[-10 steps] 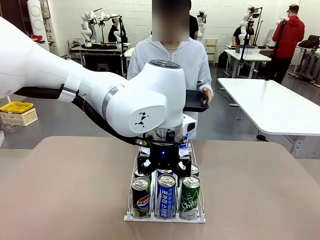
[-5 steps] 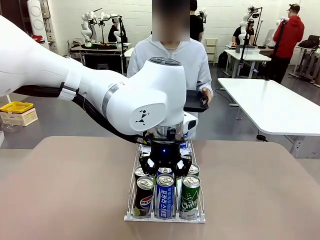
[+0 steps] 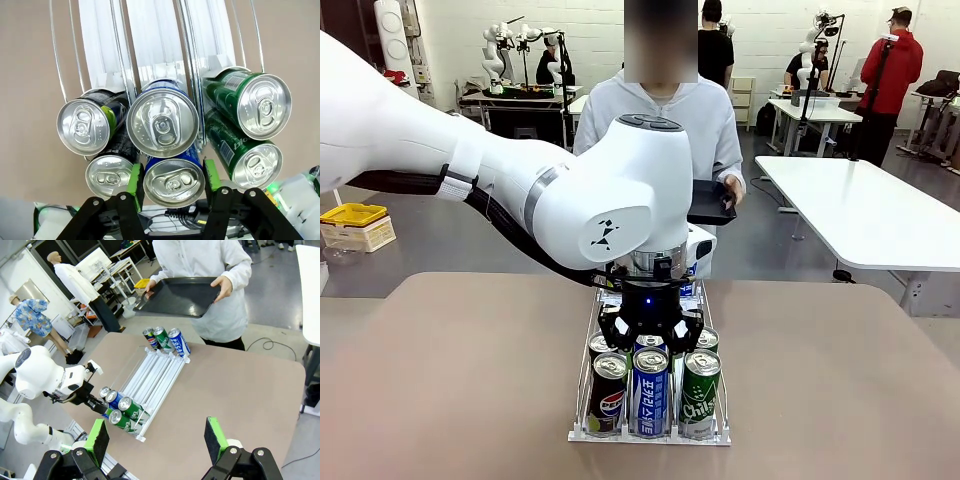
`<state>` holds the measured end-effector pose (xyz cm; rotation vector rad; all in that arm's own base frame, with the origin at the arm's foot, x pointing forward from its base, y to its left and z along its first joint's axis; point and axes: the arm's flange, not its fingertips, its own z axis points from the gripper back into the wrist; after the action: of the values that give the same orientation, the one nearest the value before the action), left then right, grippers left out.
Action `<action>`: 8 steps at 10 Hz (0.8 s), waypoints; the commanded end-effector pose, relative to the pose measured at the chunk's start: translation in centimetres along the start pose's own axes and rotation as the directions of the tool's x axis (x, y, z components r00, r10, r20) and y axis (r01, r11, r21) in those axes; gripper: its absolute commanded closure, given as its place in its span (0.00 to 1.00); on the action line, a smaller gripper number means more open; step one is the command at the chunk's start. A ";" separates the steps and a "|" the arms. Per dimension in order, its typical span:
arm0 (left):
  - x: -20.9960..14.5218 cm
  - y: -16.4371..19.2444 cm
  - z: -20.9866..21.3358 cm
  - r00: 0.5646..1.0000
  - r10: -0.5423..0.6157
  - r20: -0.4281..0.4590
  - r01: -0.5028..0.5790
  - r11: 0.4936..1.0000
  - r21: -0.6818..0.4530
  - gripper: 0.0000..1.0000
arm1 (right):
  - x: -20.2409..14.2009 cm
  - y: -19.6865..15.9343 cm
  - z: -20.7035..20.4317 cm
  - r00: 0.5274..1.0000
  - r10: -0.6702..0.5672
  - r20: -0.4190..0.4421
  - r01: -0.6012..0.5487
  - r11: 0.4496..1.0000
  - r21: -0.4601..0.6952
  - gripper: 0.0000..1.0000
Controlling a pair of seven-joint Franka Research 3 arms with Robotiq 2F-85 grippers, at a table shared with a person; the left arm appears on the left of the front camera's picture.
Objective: Retrieve and hand over the desired beverage to the person.
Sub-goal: Pick up a can of the same type that the person held from the Automatic Can Dispenser.
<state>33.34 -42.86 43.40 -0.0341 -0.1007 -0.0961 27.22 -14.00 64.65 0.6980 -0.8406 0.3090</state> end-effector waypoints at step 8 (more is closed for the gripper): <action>-0.4 -0.8 20.4 0.995 0.024 0.093 -0.025 1.000 0.017 0.99 | 0.2 -0.1 0.0 1.000 0.006 0.016 -0.007 1.000 0.027 0.00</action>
<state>30.23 -42.56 62.44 -0.0162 -0.1796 -0.0857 27.22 -14.01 64.65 0.6977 -0.8405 0.3086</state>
